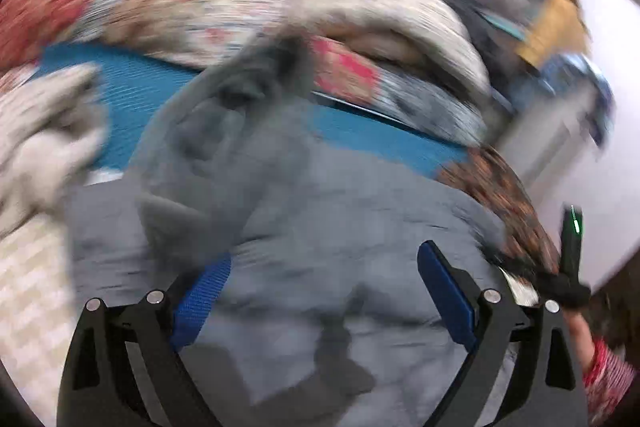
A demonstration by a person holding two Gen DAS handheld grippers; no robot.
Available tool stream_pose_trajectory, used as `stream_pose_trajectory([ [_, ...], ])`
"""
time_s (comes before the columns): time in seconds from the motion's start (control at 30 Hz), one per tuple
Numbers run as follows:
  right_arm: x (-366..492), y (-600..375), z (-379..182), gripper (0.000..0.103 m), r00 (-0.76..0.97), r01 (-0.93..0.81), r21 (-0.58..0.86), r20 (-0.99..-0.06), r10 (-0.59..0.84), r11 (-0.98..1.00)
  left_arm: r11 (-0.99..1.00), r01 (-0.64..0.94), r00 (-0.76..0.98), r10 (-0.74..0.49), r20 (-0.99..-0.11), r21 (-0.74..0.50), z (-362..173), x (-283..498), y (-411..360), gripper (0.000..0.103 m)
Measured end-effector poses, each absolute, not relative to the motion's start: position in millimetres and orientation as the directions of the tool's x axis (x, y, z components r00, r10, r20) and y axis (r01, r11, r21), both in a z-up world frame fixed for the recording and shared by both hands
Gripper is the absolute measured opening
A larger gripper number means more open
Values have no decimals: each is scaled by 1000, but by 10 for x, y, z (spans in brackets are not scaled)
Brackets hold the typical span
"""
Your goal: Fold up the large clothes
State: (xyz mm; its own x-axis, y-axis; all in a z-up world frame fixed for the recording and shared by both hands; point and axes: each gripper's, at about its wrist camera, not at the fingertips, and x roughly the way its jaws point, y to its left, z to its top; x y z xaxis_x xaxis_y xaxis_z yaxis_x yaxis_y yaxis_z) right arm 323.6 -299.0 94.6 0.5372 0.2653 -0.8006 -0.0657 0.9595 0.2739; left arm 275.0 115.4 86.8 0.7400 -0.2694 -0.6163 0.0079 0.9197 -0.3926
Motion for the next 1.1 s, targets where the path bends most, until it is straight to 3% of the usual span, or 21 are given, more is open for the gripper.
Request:
stream_pose_trajectory([
  [0.1,3265,-3054,852,31,531,-41,289,-805,266,956,885,-136,722,-220,-655,-446,662,2575,1601,0],
  [0.23,3065,-2988,1069,31,610,-39,289,-751,252,957,847,-187,735,-215,-643,-497,581,2184,1880,0],
  [0.37,2743,-2311,1470,35,650,-301,194,-675,350,934,818,-213,756,-209,-621,-535,556,1926,1999,0],
  [0.5,2470,-1034,1562,36,574,-630,-19,-685,449,776,839,-215,751,-186,-634,-500,574,1715,1978,0],
  [0.63,2391,12,1394,61,547,-754,-176,-702,456,633,855,-215,737,-176,-653,-473,636,1590,1996,0],
  [0.7,2429,340,1253,63,587,-744,-275,-705,399,609,852,-222,742,-167,-649,-474,694,1519,2085,0],
  [0.73,2500,504,1140,62,598,-733,-316,-720,351,602,848,-228,745,-163,-646,-478,724,1490,2135,0],
  [0.77,2531,548,1099,41,599,-729,-325,-728,333,602,842,-235,753,-159,-638,-487,770,1449,2207,0],
  [0.83,2576,585,1113,9,602,-717,-317,-730,324,621,833,-237,773,-151,-616,-501,859,1395,2300,0],
  [0.93,2344,422,1362,7,555,-765,-210,-695,457,609,831,-217,806,-144,-574,-513,1011,1338,2383,0],
  [1.03,2022,436,1353,7,512,-817,-224,-706,489,532,834,-183,834,-149,-531,-521,1129,1383,2346,0],
  [1.1,1904,501,1163,19,484,-839,-248,-746,457,484,842,-163,840,-155,-520,-515,1149,1494,2264,0],
])
